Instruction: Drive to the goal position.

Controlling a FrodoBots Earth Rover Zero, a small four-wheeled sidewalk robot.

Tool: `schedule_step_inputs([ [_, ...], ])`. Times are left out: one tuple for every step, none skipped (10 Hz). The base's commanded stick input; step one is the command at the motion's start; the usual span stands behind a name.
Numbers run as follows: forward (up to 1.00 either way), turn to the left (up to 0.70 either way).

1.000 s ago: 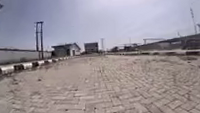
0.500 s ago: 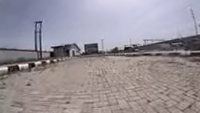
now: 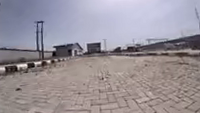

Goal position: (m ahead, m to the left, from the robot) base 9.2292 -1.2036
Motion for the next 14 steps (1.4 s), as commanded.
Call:
schedule_step_inputs([
  [1.0,0.0],
  [1.0,0.0],
  [1.0,0.0],
  [1.0,0.0],
  [1.0,0.0],
  [1.0,0.0],
  [1.0,0.0],
  [1.0,0.0],
  [1.0,0.0],
  [1.0,0.03],
  [1.0,0.15],
  [1.0,0.23],
  [1.0,0.28],
  [1.0,0.25],
])
